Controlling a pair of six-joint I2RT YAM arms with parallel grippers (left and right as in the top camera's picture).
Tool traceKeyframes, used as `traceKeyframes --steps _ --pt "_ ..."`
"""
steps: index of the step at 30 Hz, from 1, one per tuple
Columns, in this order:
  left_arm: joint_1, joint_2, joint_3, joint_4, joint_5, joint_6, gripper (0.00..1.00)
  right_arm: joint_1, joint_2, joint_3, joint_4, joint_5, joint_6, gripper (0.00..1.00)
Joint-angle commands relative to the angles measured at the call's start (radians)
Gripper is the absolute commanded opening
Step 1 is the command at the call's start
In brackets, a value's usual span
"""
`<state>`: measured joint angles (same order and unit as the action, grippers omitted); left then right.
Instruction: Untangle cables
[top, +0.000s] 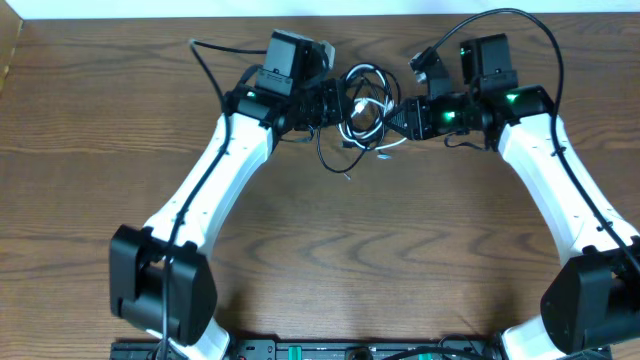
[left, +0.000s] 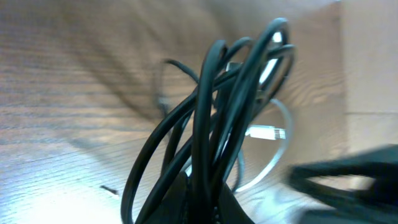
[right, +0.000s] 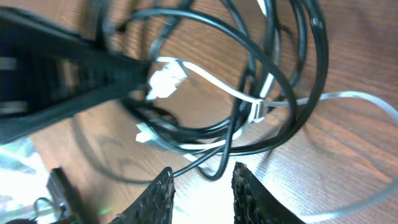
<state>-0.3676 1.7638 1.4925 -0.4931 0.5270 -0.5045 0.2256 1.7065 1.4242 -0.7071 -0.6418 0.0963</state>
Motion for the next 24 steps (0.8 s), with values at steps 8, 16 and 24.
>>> traceKeyframes --steps 8,16,24 --pt "0.004 0.002 0.013 -0.024 0.069 -0.059 0.07 0.074 0.059 0.006 0.051 0.239 0.149 0.29" --pt "0.005 0.002 0.013 -0.021 0.092 -0.058 0.07 0.093 0.208 0.006 0.099 0.270 0.278 0.45" --pt "0.009 -0.056 0.036 0.004 0.090 -0.012 0.07 0.076 0.295 0.006 0.075 0.322 0.307 0.45"
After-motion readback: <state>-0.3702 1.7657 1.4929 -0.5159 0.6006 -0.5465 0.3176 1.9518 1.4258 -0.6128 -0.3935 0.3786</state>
